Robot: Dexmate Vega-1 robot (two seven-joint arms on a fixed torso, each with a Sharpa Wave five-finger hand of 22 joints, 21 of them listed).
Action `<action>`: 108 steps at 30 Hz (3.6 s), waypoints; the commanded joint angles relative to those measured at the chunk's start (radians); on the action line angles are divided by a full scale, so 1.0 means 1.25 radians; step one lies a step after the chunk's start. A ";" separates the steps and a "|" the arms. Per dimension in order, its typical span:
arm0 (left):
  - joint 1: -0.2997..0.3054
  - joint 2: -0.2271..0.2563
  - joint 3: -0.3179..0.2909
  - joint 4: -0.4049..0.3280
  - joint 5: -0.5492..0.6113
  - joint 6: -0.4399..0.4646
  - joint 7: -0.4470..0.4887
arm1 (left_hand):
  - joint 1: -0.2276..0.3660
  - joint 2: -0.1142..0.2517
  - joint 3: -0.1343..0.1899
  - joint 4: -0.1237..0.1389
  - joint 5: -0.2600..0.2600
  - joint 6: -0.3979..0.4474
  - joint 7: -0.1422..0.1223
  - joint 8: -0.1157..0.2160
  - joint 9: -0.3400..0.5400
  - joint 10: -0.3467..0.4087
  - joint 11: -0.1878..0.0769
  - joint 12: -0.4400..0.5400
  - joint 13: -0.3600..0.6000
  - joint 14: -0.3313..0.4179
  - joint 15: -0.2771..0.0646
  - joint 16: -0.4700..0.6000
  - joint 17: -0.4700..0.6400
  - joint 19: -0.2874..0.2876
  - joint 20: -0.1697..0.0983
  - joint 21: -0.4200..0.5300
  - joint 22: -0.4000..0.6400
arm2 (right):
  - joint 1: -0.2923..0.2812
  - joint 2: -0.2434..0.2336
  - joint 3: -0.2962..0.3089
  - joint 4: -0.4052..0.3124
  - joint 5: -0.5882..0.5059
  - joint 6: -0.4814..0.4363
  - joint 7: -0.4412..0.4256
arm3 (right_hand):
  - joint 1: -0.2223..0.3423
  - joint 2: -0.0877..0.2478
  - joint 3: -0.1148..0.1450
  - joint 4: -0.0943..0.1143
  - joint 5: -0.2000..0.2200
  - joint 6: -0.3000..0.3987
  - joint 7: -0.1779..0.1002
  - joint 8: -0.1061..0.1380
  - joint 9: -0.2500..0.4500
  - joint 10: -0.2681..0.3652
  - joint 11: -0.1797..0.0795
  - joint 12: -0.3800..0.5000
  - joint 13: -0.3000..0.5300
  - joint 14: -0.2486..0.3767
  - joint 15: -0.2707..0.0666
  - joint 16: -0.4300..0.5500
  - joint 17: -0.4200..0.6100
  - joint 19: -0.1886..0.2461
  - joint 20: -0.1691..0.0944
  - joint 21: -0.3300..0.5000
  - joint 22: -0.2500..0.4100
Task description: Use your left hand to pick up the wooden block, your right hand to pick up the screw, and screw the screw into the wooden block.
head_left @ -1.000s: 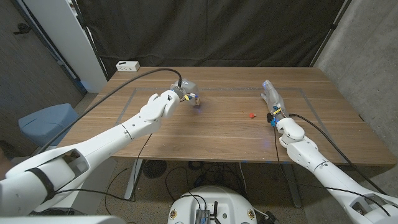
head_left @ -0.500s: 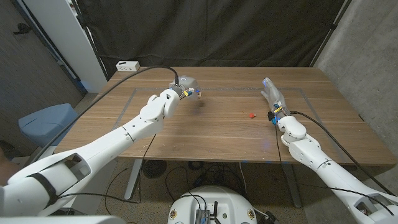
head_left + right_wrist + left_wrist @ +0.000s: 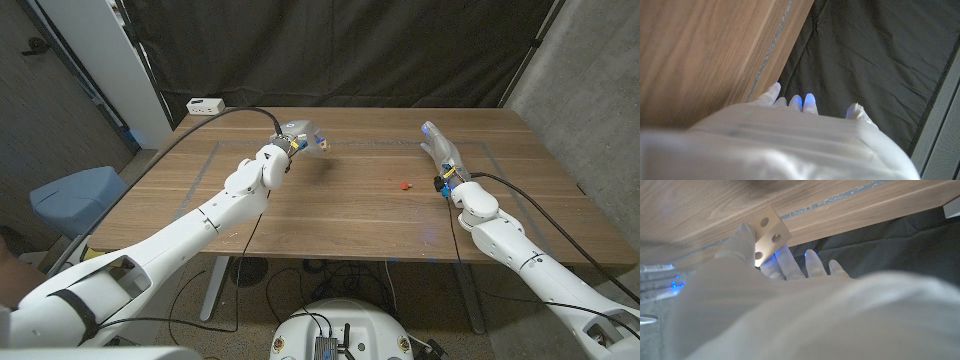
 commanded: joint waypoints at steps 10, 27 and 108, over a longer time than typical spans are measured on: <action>0.027 -0.032 -0.037 0.009 -0.199 -0.004 0.135 | 0.007 0.002 -0.007 0.001 -0.006 0.013 -0.002 0.000 0.001 0.011 0.000 0.000 0.003 0.009 -0.085 0.000 0.004 0.003 0.004 -0.001 0.002 | 0.002 -0.074 -0.008 -0.037 -0.083 -0.010 0.016 | 0.040 -0.014 0.010 -0.039 -0.005 0.029 0.000 0.008 0.002 0.031 0.011 0.007 0.003 0.030 -0.010 0.009 -0.001 0.039 0.004 0.010 0.002; 0.037 -0.045 -0.055 0.033 -0.321 -0.075 0.197 | 0.006 0.001 -0.012 0.002 -0.007 0.002 -0.002 -0.010 0.001 0.007 0.000 -0.007 0.003 0.007 -0.084 -0.003 0.004 0.002 0.004 -0.003 0.002 | -0.010 -0.158 -0.003 -0.098 -0.141 -0.045 0.045 | 0.146 -0.038 0.052 -0.120 0.026 0.070 -0.013 0.019 0.004 0.059 0.004 0.005 0.005 0.061 -0.013 0.008 -0.001 0.072 -0.001 0.006 0.001; 0.022 -0.131 -0.076 0.258 -0.610 -0.386 0.180 | 0.001 0.029 -0.036 0.008 -0.010 0.004 -0.001 -0.035 0.002 0.003 0.000 -0.037 0.013 0.014 -0.085 -0.004 0.010 0.016 -0.011 -0.004 0.006 | 0.132 -0.426 -0.103 -0.298 -0.575 -0.200 0.359 | 0.406 -0.157 0.116 -0.129 0.008 0.172 -0.104 0.041 0.012 0.070 -0.046 -0.004 0.008 0.104 -0.029 0.006 0.001 0.119 0.009 0.000 0.002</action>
